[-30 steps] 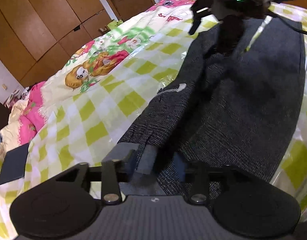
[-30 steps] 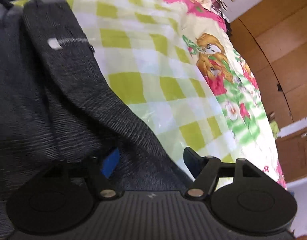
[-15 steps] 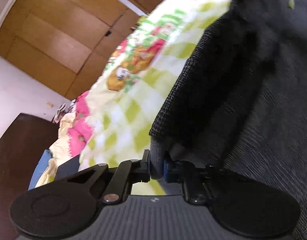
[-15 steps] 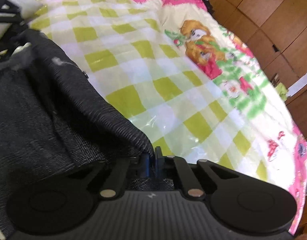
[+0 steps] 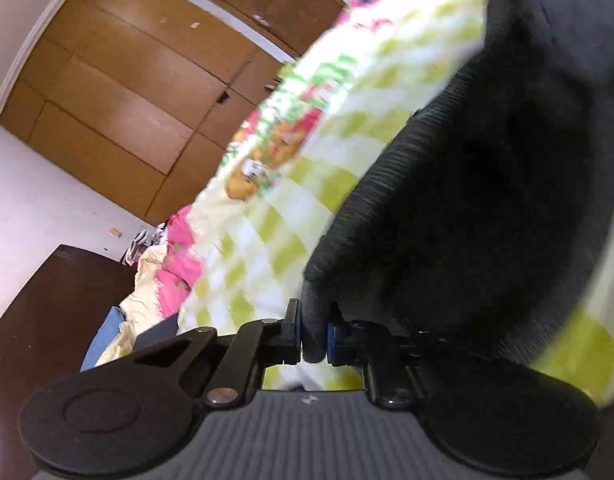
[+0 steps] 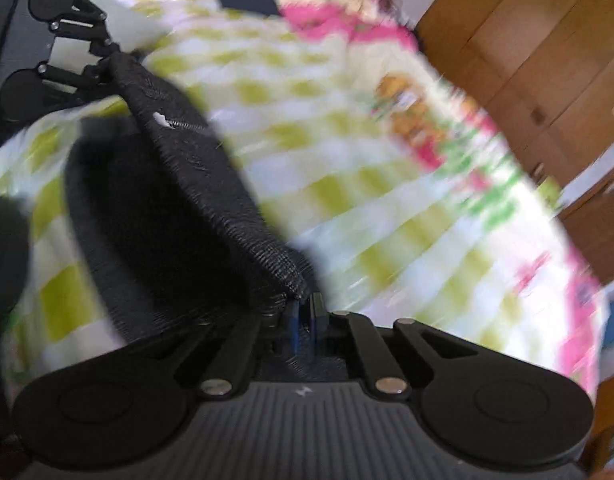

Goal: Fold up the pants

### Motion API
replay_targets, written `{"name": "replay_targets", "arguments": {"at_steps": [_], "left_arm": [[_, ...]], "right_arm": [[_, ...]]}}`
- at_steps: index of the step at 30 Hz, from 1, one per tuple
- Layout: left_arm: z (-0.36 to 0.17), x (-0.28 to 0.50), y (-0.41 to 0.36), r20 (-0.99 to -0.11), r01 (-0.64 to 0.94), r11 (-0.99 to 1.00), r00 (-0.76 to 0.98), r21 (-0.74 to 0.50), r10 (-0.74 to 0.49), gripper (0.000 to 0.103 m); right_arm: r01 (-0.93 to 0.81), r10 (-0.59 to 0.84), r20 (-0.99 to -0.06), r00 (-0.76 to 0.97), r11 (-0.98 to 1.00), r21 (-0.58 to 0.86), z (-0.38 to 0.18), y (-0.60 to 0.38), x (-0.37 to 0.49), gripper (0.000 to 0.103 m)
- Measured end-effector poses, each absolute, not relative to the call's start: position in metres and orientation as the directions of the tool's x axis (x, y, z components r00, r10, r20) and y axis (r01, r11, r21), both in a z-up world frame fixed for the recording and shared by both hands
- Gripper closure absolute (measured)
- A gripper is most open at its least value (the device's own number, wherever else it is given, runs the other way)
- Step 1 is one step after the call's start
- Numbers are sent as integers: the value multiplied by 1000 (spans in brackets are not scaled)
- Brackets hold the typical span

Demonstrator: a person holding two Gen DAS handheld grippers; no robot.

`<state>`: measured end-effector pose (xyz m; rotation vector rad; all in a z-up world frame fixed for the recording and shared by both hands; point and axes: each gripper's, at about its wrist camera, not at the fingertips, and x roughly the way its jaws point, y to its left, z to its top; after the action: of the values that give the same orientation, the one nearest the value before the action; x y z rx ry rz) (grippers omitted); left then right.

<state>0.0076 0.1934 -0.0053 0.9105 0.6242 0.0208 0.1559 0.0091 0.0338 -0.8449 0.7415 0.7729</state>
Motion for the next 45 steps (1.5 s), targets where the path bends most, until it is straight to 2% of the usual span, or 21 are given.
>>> {"name": "replay_targets", "arguments": {"at_steps": [3, 8, 12, 17, 21, 24, 28, 32, 40, 45], "left_arm": [[-22, -5, 192, -525, 278, 606, 804, 745, 277, 74], [-35, -10, 190, -557, 320, 590, 784, 742, 275, 74], [-35, -11, 188, -554, 321, 578, 783, 751, 285, 73], [-34, -6, 190, -513, 302, 537, 804, 788, 300, 73], [-22, 3, 199, -423, 240, 484, 850, 842, 314, 73], [-27, 5, 207, -445, 251, 496, 835, 831, 323, 73], [-56, -17, 197, -494, 337, 445, 814, 830, 306, 73], [-66, -12, 201, -474, 317, 418, 805, 852, 356, 73], [-42, 16, 221, -399, 240, 400, 834, 885, 382, 73], [-34, 16, 236, -380, 192, 422, 822, 886, 424, 73]], "right_arm": [[-838, 273, -843, 463, 444, -317, 4, 12, 145, 99], [-836, 258, -864, 432, 473, -277, -9, 14, 149, 96], [-845, 227, -870, 437, 435, -311, -21, 15, 140, 95], [-824, 232, -849, 475, 457, -336, -23, 20, 139, 95], [-788, 275, -798, 537, 501, -358, 1, 23, 147, 96], [-776, 271, -778, 567, 491, -395, 0, 27, 141, 96], [-798, 212, -808, 550, 419, -434, -36, 22, 131, 96], [-794, 204, -812, 546, 433, -426, -44, 17, 129, 91], [-770, 243, -809, 536, 533, -351, -19, 20, 140, 91], [-769, 234, -796, 559, 506, -391, -16, 25, 135, 89]]}}
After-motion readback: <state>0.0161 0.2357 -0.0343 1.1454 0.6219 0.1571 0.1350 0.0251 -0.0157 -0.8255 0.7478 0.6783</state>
